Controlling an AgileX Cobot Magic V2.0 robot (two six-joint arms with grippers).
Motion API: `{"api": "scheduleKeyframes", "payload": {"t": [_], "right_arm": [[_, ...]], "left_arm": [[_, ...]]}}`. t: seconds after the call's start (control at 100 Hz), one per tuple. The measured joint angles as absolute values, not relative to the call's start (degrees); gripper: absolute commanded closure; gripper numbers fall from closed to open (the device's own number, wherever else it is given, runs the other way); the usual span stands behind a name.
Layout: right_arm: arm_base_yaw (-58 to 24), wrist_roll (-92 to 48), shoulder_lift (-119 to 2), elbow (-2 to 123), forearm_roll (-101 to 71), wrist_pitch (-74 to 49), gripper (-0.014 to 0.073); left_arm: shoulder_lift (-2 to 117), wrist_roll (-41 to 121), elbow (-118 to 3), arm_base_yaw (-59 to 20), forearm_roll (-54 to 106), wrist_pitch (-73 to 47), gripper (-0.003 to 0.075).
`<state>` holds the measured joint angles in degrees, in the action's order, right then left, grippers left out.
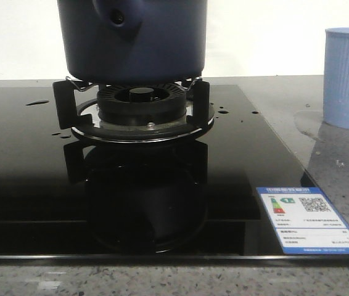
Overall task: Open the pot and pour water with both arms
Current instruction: 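Grasp the blue knob and lift the glass lid with the left gripper, then reach the right gripper to the light blue cup and grasp it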
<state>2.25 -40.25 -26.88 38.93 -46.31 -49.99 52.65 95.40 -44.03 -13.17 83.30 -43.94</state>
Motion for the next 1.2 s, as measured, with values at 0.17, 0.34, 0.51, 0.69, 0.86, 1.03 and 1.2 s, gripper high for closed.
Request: {"api": "scheduleKeyframes", "payload": {"t": [0.17, 0.34, 0.51, 0.69, 0.86, 1.03, 1.2], "right_arm": [[2.25, -40.33, -26.88, 38.93, -46.54, -49.94, -0.0062], [2.25, -40.33, -26.88, 38.93, -46.54, -49.86, -0.0062], [2.25, -40.37, -26.88, 38.93, -46.61, -49.86, -0.0062], [2.25, -40.37, -26.88, 38.93, -46.61, -49.86, -0.0062], [2.25, -40.37, -26.88, 38.93, -46.61, -49.86, -0.0062], [2.25, -40.37, -26.88, 38.93, -46.67, -49.82, -0.0062], [2.25, -40.37, -26.88, 38.93, -46.67, -49.82, -0.0062]], "left_arm": [[59.06, 95.64, -48.59, -14.98, 84.30, -41.91, 0.0101], [67.34, 96.53, -54.87, -15.12, 85.26, -41.26, 0.0101], [74.51, 98.35, -59.84, -15.12, 86.82, -41.21, 0.0097], [80.75, 98.79, -63.25, -15.12, 88.17, -42.52, 0.0098], [84.94, 100.01, -65.32, -15.12, 89.43, -43.46, 0.0099], [87.79, 102.31, -66.79, -15.20, 92.95, -44.36, 0.0099], [89.92, 103.06, -67.70, -15.20, 94.74, -45.64, 0.0101]]}}
